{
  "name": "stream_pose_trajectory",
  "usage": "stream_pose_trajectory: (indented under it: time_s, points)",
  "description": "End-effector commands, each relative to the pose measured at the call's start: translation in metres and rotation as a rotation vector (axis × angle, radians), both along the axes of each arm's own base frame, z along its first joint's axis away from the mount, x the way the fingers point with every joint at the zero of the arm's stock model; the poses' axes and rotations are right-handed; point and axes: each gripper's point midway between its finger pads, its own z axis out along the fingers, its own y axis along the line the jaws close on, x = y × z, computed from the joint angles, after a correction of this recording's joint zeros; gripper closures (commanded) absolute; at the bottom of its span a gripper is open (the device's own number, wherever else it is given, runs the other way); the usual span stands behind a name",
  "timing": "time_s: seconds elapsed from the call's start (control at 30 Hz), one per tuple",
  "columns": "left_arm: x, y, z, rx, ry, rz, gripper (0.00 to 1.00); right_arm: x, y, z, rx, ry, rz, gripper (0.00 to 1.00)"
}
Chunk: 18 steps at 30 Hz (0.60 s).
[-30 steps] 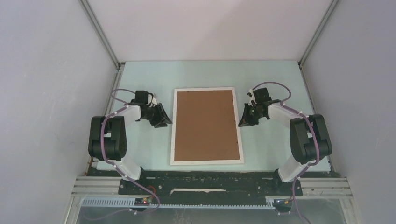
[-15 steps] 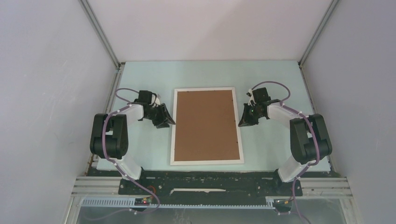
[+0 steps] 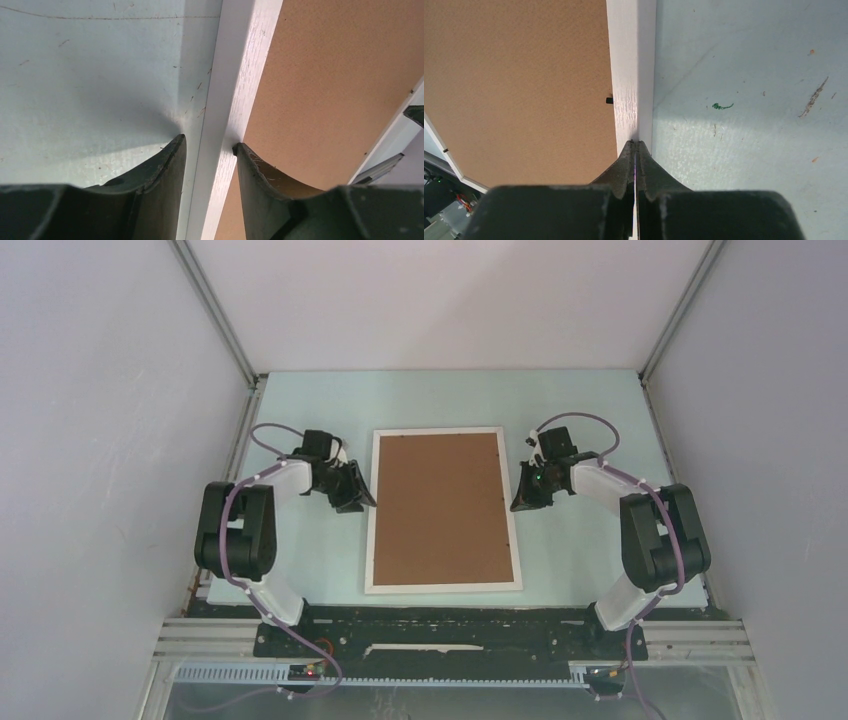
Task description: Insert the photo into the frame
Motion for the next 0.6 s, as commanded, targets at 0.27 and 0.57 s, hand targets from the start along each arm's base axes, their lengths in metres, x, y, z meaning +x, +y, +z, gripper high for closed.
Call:
stream_pose_trajectory:
  time_s: [0.27,0.57]
  points:
    - [0.006,-0.008,-0.020,0.269,0.008,-0.071,0.53,-0.025,0.002,-0.025,-0.093,0.089,0.062,1.00]
    - [0.002,0.006,-0.029,0.601,0.045,-0.137,0.57,-0.024,0.004,-0.023,-0.100,0.076,0.066,1.00]
